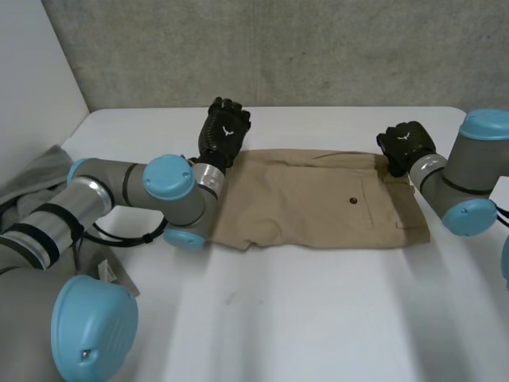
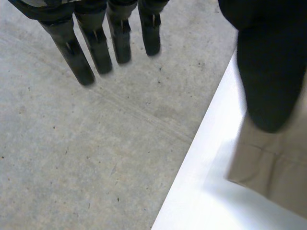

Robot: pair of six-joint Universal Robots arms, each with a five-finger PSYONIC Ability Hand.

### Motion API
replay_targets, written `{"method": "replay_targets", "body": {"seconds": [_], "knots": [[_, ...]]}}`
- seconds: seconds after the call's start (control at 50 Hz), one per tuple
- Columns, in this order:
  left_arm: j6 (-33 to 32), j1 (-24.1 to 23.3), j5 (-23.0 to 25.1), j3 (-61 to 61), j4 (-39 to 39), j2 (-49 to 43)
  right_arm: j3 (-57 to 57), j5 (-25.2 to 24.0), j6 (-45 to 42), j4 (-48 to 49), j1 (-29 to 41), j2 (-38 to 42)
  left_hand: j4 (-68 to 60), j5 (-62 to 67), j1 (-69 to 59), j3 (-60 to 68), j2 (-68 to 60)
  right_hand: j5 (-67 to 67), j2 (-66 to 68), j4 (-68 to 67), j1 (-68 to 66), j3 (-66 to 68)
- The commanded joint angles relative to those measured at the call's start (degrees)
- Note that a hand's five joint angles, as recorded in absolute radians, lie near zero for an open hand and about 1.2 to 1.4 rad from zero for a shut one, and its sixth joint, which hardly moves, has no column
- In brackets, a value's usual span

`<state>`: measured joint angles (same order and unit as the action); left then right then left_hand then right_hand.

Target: Fold the laundry.

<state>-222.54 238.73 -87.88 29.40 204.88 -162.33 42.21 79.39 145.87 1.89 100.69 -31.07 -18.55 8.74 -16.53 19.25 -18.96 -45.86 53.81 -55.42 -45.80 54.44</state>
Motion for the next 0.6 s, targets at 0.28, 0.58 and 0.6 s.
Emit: {"method": "replay_targets", "body": {"seconds": [0.28, 0.58, 0.6], "knots": [[0.3, -1.6, -5.1, 16.2, -0.2, 17.4, 16.1, 3.7, 3.7, -4.6, 1.0, -24.2, 8.6, -8.7, 6.5, -9.3, 9.0, 45.9, -43.8, 45.4, 35.8, -44.4], [16.6, -2.1, -5.1, 46.2, -4.7, 40.2, 37.6, -8.5, 4.2, -14.7, -6.1, -30.9, 7.7, -7.9, 5.6, -8.4, 8.1, 30.3, -28.2, 29.9, 20.2, -28.9], [17.6, -2.1, -5.1, 47.4, -5.2, 40.9, 38.7, -8.7, 4.2, -13.4, -6.5, -30.8, 7.7, -7.9, 5.6, -8.4, 8.1, 29.8, -27.7, 29.4, 19.7, -28.4]]}}
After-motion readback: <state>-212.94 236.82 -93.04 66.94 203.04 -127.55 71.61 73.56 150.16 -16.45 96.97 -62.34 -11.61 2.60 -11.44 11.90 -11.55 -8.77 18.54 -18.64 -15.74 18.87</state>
